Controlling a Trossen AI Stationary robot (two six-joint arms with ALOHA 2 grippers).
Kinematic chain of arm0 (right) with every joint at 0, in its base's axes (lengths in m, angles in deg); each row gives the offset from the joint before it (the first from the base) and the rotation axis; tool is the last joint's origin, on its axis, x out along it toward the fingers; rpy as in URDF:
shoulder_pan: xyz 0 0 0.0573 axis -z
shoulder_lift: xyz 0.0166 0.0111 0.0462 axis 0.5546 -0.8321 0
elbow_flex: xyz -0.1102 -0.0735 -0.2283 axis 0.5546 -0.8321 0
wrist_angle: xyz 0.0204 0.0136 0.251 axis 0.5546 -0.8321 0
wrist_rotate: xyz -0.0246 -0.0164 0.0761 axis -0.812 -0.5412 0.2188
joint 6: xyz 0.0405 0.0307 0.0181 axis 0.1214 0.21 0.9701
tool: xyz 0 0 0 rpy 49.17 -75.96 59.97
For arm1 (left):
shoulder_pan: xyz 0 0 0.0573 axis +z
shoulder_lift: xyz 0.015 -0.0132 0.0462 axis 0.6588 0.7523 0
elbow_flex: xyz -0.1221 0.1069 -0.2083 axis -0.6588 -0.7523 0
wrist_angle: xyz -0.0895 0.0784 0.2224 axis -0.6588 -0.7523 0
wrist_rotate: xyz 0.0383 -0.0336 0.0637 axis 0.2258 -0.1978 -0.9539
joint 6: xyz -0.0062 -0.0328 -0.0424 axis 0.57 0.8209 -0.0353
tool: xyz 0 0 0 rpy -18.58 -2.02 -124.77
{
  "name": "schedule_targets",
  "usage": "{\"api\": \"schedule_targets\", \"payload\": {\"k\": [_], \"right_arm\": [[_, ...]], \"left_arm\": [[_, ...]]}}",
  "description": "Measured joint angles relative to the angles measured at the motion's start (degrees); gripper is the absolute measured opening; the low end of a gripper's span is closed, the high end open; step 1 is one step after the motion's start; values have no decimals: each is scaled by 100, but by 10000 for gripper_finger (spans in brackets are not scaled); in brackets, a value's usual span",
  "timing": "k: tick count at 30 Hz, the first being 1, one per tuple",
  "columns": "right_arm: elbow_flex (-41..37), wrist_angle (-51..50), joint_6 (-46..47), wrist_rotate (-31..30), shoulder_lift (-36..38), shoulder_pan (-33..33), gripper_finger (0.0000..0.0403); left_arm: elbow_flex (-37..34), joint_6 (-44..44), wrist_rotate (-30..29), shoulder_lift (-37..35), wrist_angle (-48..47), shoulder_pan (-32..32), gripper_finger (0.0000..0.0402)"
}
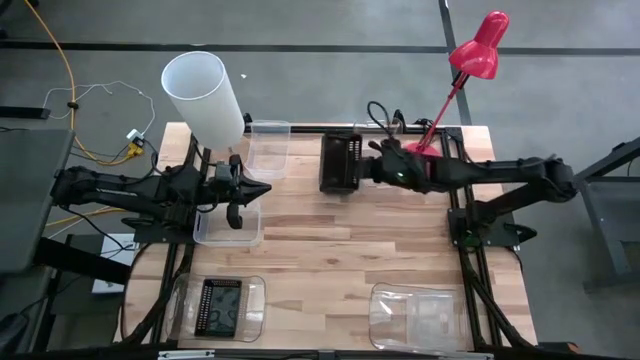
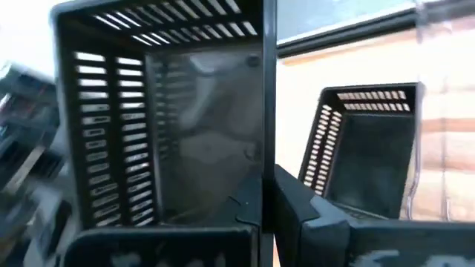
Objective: Stack baskets by color
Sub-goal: Stack the right black bin on the top black bin
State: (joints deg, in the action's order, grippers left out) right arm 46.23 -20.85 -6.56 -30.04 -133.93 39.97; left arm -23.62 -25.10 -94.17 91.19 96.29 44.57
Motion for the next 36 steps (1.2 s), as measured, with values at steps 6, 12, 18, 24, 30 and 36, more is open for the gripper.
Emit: {"api": "schedule_targets", "payload": {"k": [6,12,18,24,30,36], "right_arm": [[1113,-1114,-123,51,-1085,244,0],[1921,-2344,-349,277,-1914,572,0],[2017,-2381,-430,574,-2448,799,0],[2012,-2388,-250,516,-2726,850,0],[2009,-2483,-255,368,-2759,885,0],[2007,-2714,-261,284,-2759,914,0]], "left_arm": [[0,8,14,-2,-2,0,0],[0,8,24,-3,-9,0,0],[0,0,26,-7,-12,0,0],[2,-5,26,-7,-14,0,0],[2,-53,21,-7,-24,0,0],[2,-54,-24,-7,-51,0,0]]}}
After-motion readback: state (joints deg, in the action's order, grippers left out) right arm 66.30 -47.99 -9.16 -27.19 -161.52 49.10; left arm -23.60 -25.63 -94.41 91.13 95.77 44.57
